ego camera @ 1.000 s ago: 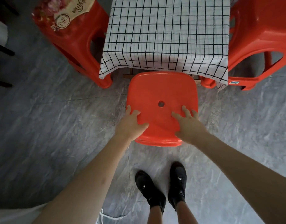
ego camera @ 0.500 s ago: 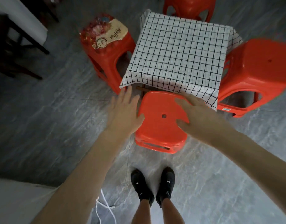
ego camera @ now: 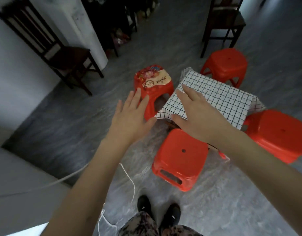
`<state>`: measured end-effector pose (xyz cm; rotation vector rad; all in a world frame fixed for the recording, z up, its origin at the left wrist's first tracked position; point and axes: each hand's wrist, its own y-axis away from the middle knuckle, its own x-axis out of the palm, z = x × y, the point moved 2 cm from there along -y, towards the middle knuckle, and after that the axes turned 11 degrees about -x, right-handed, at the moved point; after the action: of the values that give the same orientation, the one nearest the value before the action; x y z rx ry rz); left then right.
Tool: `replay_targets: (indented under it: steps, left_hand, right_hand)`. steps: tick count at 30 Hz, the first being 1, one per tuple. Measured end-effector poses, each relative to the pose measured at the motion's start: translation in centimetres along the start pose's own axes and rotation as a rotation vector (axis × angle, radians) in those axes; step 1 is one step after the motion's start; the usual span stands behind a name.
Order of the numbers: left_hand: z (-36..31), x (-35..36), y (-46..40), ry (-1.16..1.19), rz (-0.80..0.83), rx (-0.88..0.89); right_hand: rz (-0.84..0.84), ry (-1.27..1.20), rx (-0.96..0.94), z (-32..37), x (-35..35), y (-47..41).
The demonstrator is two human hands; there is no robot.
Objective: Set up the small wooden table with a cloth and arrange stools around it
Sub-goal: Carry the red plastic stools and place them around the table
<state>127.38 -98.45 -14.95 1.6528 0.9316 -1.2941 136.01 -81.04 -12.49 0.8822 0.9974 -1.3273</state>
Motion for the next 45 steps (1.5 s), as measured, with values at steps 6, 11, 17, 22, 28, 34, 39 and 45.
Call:
replay_targets:
  steps: [6,11,17,22,28,34,39,45]
  left_hand:
    - [3.4,-2.7,1.5,0.036,-0.022,-0.080]
    - [7.0,-5.0,-0.1,0.069,-0.049,-0.110]
    - [11.4,-8.8,-3.6,0.061,-0.062,-0.049]
    - [15.2,-11.7,-7.0,0.053,-0.067,0.003]
    - [18.0,-13.5,-11.3,0.040,-0.065,0.079]
    - [19.2,-13.5,-15.2,0.047,-0.029,0.151]
    - [20.7,-13.6,-20.2,0.028,0.014,0.170]
    - [22.4,-14.6,-28.6,0.006,0.013,0.178]
  right_hand:
    - [0.054,0.000,-0.094,4.1,-1.2,-4.0]
    - [0.090,0.001,-0.089,6.5,-0.9,-7.8]
    - [0.090,-0.039,-0.038,9.4,-2.0,-13.0]
    - [0.098,-0.088,0.005,11.4,-2.5,-17.8]
    - [0.065,-0.092,0.047,12.8,-2.5,-22.1]
    - [0.050,-0.073,0.099,12.4,-2.2,-26.0]
    - [0.040,-0.075,0.151,10.5,-2.0,-30.5]
    - [0.020,-0.076,0.181,7.2,-1.8,-38.0]
